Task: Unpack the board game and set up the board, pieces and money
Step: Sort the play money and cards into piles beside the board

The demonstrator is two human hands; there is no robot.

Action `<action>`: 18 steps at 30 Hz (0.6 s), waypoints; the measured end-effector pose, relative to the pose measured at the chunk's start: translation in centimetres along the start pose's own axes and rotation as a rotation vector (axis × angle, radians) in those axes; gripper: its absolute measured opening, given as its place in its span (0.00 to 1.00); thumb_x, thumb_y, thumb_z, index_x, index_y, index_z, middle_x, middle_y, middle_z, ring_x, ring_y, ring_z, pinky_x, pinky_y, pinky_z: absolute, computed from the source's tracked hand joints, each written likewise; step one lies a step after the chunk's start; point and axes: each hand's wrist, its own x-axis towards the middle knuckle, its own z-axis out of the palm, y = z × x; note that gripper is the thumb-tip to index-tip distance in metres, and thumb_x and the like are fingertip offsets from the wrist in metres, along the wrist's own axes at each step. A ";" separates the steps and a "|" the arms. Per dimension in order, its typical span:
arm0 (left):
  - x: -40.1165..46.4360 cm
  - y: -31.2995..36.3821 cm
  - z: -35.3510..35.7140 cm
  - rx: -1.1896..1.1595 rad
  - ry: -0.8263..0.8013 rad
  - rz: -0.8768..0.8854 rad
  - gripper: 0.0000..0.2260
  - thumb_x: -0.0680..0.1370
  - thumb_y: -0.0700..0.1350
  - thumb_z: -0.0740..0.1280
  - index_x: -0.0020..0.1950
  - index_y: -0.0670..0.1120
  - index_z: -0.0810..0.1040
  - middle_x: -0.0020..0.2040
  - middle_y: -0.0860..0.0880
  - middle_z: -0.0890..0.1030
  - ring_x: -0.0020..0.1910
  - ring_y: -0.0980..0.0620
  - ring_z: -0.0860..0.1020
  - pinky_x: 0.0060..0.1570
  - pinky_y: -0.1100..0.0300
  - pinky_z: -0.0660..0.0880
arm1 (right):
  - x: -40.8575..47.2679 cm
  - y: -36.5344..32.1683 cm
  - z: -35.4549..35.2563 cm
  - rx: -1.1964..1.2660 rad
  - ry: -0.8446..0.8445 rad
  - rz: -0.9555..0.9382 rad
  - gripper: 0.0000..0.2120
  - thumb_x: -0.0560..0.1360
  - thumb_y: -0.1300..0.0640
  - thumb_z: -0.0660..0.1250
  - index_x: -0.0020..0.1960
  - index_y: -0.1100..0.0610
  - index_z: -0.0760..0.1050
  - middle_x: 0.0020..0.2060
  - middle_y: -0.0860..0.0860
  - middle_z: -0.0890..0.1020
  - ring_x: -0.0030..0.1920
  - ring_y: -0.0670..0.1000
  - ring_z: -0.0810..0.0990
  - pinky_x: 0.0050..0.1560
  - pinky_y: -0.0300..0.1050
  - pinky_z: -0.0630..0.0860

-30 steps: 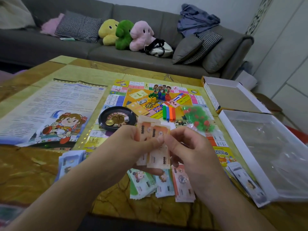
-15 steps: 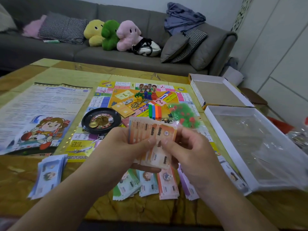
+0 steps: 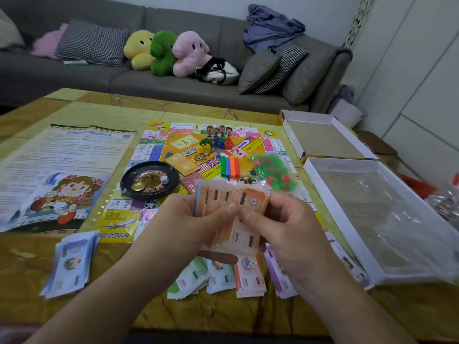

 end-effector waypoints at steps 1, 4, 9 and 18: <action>0.0 0.2 0.0 -0.020 -0.006 -0.017 0.12 0.81 0.47 0.68 0.54 0.40 0.84 0.46 0.40 0.88 0.45 0.39 0.88 0.44 0.38 0.85 | 0.1 0.0 0.0 0.007 0.008 0.002 0.07 0.78 0.60 0.74 0.55 0.53 0.86 0.46 0.50 0.89 0.49 0.50 0.89 0.45 0.50 0.87; -0.1 0.7 0.0 -0.241 -0.008 -0.119 0.13 0.83 0.46 0.65 0.61 0.37 0.79 0.50 0.35 0.87 0.48 0.34 0.87 0.42 0.37 0.85 | 0.3 -0.1 -0.2 0.020 0.046 0.010 0.06 0.79 0.62 0.72 0.53 0.54 0.85 0.45 0.50 0.89 0.47 0.50 0.89 0.42 0.46 0.86; 0.0 0.4 -0.3 -0.070 -0.032 -0.029 0.12 0.83 0.46 0.64 0.57 0.39 0.82 0.48 0.39 0.88 0.46 0.39 0.88 0.41 0.41 0.86 | 0.2 0.0 0.0 0.025 0.009 0.014 0.07 0.78 0.61 0.72 0.55 0.56 0.85 0.46 0.52 0.89 0.47 0.52 0.89 0.43 0.48 0.86; 0.2 0.6 -0.5 -0.139 -0.017 -0.070 0.12 0.83 0.45 0.64 0.59 0.39 0.82 0.50 0.39 0.87 0.49 0.38 0.87 0.43 0.39 0.85 | 0.3 -0.2 0.2 0.020 0.050 -0.005 0.06 0.79 0.61 0.72 0.54 0.53 0.85 0.44 0.49 0.89 0.46 0.49 0.89 0.40 0.42 0.85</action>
